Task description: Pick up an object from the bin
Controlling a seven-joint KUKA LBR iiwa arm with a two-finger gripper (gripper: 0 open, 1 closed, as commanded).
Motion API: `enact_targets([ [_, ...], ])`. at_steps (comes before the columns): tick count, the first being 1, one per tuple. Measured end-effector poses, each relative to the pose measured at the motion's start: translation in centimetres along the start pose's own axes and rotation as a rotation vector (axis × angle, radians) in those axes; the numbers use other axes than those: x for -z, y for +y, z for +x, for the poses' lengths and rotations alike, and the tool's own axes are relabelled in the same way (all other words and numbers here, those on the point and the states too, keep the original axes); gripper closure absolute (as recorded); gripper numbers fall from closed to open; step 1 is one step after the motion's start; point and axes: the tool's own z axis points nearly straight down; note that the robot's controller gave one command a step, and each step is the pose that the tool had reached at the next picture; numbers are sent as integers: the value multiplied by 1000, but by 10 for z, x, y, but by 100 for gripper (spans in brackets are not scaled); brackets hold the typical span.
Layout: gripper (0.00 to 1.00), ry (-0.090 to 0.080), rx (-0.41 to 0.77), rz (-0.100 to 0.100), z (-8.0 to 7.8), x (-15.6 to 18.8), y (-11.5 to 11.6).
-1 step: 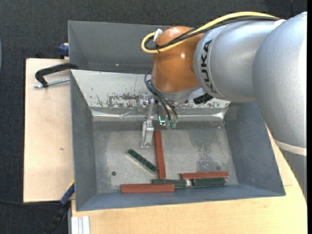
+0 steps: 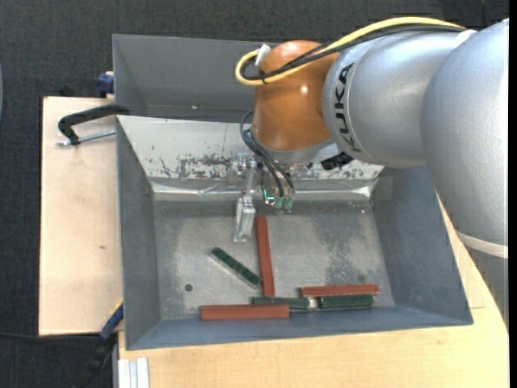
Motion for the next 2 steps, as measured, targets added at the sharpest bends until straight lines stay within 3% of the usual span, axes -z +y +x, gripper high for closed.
enact_targets([
  [1, 0, -6, -65, -1, 36, -34, -11],
  [2, 0, 8, -121, 4, 76, -72, -18],
])
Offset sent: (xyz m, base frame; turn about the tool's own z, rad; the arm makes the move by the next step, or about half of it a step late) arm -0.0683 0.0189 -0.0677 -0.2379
